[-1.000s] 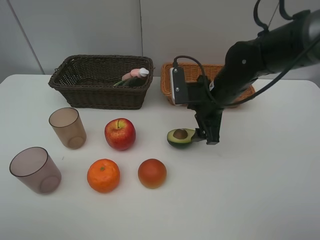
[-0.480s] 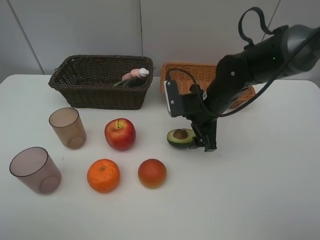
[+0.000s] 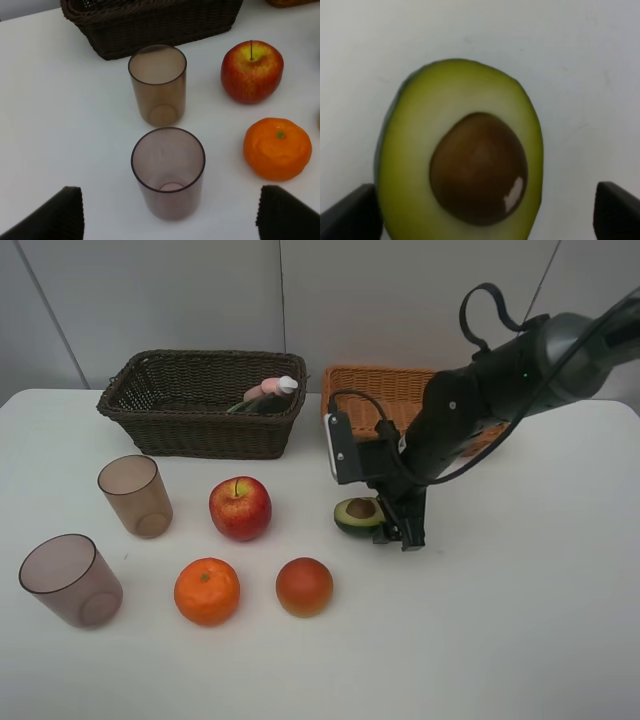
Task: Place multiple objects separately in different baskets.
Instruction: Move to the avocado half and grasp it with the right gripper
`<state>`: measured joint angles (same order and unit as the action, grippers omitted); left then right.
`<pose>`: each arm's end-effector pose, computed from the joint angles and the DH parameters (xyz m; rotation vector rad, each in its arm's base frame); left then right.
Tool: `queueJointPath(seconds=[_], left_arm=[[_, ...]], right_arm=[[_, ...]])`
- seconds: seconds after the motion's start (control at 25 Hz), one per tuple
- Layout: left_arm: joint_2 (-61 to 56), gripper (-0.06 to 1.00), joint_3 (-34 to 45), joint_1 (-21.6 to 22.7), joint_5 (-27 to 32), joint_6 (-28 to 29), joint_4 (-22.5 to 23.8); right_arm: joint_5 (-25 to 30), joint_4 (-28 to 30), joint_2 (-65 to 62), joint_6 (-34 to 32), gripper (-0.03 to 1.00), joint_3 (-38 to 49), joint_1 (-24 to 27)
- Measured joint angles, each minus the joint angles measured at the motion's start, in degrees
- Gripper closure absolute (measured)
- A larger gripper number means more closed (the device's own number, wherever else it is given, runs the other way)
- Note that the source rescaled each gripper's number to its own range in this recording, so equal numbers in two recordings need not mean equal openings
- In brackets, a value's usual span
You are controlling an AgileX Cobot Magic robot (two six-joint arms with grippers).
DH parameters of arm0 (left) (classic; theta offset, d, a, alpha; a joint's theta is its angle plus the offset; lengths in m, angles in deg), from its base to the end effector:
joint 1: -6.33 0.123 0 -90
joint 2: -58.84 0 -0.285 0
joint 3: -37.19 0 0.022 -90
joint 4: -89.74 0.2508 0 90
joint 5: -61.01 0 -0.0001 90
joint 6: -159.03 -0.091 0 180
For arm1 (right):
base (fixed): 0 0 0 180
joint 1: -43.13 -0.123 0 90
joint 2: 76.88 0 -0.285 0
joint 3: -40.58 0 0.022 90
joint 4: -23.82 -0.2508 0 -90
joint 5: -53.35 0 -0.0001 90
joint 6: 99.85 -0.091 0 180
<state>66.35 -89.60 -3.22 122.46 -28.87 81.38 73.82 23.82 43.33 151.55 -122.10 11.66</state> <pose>0.0000 -0.0118 0.2543 0.3240 2.1040 -0.1947 0.3096 0.1895 0.1147 -2.1697 1.7298 -0.1842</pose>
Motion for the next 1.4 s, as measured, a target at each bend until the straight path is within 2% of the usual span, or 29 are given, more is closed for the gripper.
queueJointPath(seconds=[0.16,0.32,0.44,0.6,0.64,1.16,1.4], left_arm=[[0.00,0.00,0.00,0.00,0.00,0.00,0.00],[0.00,0.00,0.00,0.00,0.00,0.00,0.00],[0.00,0.00,0.00,0.00,0.00,0.00,0.00],[0.00,0.00,0.00,0.00,0.00,0.00,0.00],[0.00,0.00,0.00,0.00,0.00,0.00,0.00],[0.00,0.00,0.00,0.00,0.00,0.00,0.00],[0.00,0.00,0.00,0.00,0.00,0.00,0.00]], right_arm=[[-1.19,-0.78,0.26,0.00,0.20,0.00,0.00],[-1.37,-0.84,0.31,0.05,0.31,0.00,0.00],[-1.39,-1.47,0.90,0.05,0.44,0.00,0.00],[-1.27,-2.10,1.31,0.05,0.71,0.00,0.00],[-1.27,-2.22,1.31,0.05,0.75,0.00,0.00],[-0.94,-4.40,1.31,-0.01,0.75,0.00,0.00],[2.17,-4.46,0.12,-0.01,0.75,0.00,0.00]])
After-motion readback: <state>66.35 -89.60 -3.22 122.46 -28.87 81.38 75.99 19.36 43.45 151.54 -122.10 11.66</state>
